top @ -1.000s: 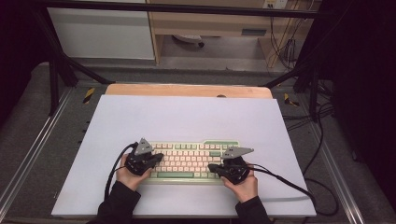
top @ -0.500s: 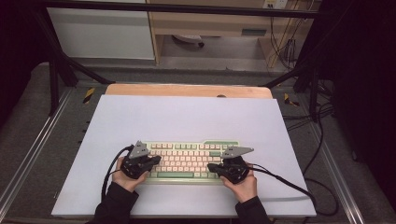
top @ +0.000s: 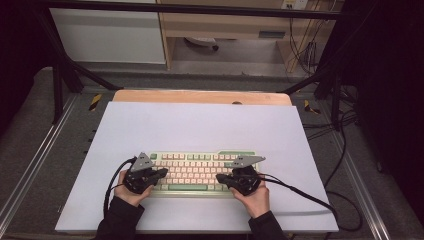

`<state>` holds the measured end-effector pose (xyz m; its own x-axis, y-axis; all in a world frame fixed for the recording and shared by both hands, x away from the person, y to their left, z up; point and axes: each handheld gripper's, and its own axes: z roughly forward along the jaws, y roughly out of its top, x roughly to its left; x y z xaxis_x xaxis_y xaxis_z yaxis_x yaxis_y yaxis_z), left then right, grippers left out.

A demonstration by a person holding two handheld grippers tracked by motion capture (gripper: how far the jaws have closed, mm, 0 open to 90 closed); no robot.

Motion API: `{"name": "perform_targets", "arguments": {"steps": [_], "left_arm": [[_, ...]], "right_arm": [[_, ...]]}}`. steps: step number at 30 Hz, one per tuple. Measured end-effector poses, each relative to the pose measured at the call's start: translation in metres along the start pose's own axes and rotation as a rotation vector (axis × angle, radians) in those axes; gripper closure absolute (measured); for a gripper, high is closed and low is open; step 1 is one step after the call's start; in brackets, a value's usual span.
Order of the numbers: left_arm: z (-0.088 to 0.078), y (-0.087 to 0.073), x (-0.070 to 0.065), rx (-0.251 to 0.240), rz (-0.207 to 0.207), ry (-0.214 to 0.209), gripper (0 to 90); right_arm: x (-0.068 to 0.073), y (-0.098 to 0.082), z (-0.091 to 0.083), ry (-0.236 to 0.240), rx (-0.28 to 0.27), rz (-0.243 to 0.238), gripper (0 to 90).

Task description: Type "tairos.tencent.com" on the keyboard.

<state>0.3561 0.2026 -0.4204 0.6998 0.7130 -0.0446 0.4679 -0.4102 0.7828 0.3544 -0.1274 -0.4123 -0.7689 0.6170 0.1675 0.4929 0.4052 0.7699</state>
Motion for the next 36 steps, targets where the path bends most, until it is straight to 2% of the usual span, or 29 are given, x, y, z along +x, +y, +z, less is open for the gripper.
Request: {"name": "perform_targets", "arguments": {"steps": [15, 19, 36], "left_arm": [[-0.011, -0.007, 0.006, -0.012, -0.011, 0.006, 90.0], [-0.013, -0.008, 0.008, -0.015, -0.017, 0.004, 90.0], [-0.013, -0.008, 0.008, -0.017, -0.012, 0.007, 90.0]], "right_arm": [[0.021, 0.02, 0.029, 0.032, 0.014, -0.029, 90.0], [0.024, 0.022, 0.038, 0.038, 0.014, -0.016, 90.0], [0.032, 0.025, 0.063, 0.049, 0.034, -0.03, 90.0]]}}
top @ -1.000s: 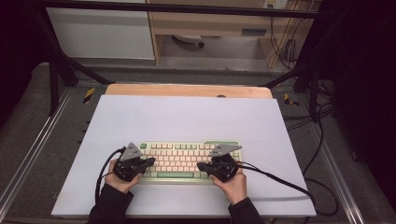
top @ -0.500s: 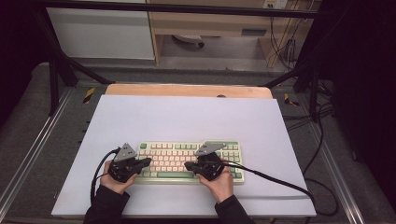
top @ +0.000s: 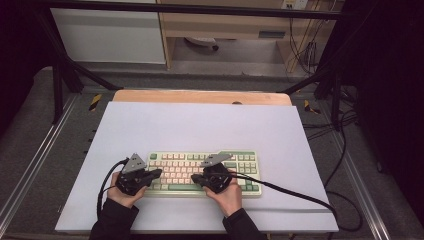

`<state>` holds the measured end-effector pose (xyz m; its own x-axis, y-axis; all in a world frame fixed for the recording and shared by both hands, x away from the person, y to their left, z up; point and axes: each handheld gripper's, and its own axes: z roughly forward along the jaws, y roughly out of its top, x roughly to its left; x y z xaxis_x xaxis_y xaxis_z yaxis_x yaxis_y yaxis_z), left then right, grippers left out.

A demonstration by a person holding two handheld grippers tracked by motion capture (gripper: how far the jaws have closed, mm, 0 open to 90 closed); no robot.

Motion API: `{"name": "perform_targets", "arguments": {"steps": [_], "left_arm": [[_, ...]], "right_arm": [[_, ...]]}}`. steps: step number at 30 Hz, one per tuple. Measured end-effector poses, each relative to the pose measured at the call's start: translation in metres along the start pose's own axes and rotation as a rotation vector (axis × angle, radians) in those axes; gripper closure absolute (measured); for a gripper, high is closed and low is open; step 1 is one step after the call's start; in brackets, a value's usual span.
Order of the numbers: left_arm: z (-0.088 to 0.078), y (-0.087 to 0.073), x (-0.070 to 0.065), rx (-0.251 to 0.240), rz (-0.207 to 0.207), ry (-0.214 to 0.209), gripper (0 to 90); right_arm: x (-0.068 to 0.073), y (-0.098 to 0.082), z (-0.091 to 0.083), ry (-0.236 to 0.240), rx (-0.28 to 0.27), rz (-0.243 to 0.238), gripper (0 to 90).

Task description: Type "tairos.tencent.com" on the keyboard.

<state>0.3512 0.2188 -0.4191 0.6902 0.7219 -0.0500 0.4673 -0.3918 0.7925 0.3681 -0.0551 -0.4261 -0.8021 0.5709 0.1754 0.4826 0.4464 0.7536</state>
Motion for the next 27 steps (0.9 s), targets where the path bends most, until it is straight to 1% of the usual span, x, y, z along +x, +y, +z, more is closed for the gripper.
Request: {"name": "perform_targets", "arguments": {"steps": [5, 15, 16, 17, 19, 21, 27], "left_arm": [[0.001, 0.0, 0.0, 0.002, 0.001, -0.001, 90.0], [0.001, 0.0, -0.001, 0.004, 0.003, -0.002, 90.0], [0.001, 0.0, -0.001, 0.005, 0.003, -0.002, 90.0], [0.001, 0.0, -0.001, 0.006, 0.005, -0.002, 90.0], [0.001, 0.0, -0.001, 0.005, 0.005, -0.003, 90.0], [0.001, 0.0, -0.001, 0.004, 0.005, -0.004, 90.0], [0.001, 0.0, -0.002, 0.004, 0.007, -0.005, 90.0]], "right_arm": [[0.0, -0.002, 0.003, -0.003, 0.012, 0.0, 90.0], [0.0, -0.004, 0.005, -0.004, 0.012, -0.008, 90.0], [0.0, -0.004, 0.006, -0.005, 0.021, -0.011, 90.0], [0.0, -0.005, 0.006, -0.004, 0.015, -0.014, 90.0], [0.001, -0.004, 0.006, -0.007, 0.014, -0.01, 90.0], [0.001, -0.004, 0.004, -0.009, 0.007, -0.018, 90.0], [0.001, -0.001, -0.004, -0.013, 0.015, -0.026, 90.0]]}}
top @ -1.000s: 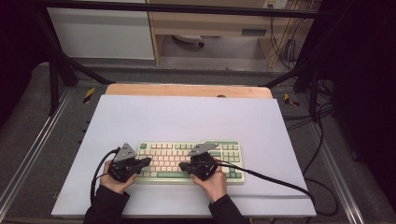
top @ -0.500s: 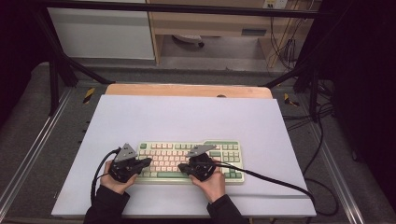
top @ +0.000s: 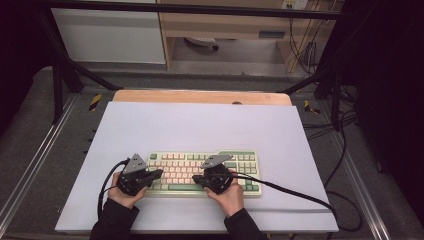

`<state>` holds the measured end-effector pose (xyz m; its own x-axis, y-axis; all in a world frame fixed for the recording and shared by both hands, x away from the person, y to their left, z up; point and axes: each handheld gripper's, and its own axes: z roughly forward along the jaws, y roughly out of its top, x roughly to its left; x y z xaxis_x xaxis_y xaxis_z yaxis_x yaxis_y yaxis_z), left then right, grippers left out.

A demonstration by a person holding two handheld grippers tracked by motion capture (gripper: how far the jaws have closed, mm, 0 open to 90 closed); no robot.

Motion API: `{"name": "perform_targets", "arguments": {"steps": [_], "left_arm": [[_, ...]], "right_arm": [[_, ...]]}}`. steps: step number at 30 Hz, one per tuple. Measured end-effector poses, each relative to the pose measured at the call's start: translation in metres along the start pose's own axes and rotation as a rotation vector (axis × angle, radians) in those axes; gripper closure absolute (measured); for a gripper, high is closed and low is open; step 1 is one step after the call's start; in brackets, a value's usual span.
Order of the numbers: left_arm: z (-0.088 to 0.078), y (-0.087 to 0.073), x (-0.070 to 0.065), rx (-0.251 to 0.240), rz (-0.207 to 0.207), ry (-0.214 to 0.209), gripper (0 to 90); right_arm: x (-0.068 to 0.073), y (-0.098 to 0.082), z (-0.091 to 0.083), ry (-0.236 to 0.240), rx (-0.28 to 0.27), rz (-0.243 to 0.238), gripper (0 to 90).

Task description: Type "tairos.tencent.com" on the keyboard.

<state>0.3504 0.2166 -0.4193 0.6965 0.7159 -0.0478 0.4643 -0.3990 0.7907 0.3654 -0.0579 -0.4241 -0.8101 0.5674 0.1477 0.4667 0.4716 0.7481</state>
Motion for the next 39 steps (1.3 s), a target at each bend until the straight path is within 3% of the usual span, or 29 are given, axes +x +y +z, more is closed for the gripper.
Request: {"name": "perform_targets", "arguments": {"steps": [9, 24, 39], "left_arm": [[-0.001, 0.001, -0.001, -0.004, 0.002, -0.003, 90.0], [0.001, 0.002, -0.004, 0.004, 0.008, -0.009, 90.0], [0.006, 0.01, -0.013, 0.003, 0.02, -0.017, 90.0]], "right_arm": [[-0.002, 0.003, -0.016, -0.015, 0.0, -0.025, 90.0], [-0.022, -0.015, -0.046, -0.04, -0.011, 0.022, 90.0], [-0.034, -0.037, -0.064, -0.055, -0.021, 0.054, 90.0]]}}
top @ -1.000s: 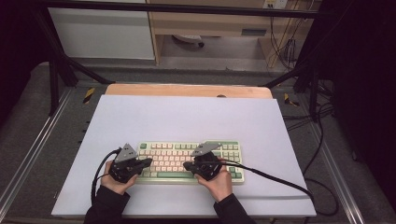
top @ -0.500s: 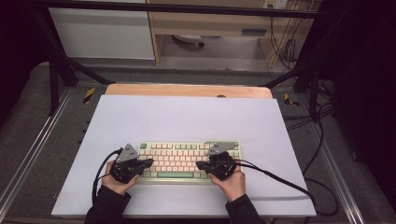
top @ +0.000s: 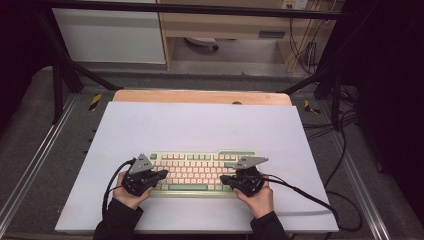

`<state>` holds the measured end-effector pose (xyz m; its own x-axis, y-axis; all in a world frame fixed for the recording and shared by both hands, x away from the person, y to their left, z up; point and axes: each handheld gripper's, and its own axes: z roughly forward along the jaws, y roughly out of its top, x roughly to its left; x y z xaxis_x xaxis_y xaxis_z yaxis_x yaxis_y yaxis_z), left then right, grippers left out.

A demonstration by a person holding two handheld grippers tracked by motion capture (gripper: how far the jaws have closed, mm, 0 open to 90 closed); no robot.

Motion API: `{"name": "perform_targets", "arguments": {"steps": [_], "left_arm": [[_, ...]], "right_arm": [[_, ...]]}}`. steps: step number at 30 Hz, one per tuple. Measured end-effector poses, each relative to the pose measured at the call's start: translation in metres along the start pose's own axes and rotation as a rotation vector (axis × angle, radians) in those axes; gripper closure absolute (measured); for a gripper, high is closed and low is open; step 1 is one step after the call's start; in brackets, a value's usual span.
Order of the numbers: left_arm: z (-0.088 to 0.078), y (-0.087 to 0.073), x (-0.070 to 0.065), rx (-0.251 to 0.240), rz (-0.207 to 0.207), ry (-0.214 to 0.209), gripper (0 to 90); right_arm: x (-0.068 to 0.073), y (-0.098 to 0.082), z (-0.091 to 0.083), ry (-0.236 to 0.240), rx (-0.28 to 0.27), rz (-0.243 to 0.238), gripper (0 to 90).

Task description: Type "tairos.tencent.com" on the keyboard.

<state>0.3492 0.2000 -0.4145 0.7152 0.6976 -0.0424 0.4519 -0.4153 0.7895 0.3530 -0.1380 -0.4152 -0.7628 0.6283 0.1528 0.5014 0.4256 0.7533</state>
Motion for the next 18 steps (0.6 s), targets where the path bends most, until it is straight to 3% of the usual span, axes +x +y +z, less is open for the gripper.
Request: {"name": "perform_targets", "arguments": {"steps": [18], "left_arm": [[0.025, 0.02, -0.013, 0.016, 0.023, -0.01, 90.0]], "right_arm": [[-0.007, -0.011, -0.014, -0.016, -0.017, 0.022, 90.0]]}}
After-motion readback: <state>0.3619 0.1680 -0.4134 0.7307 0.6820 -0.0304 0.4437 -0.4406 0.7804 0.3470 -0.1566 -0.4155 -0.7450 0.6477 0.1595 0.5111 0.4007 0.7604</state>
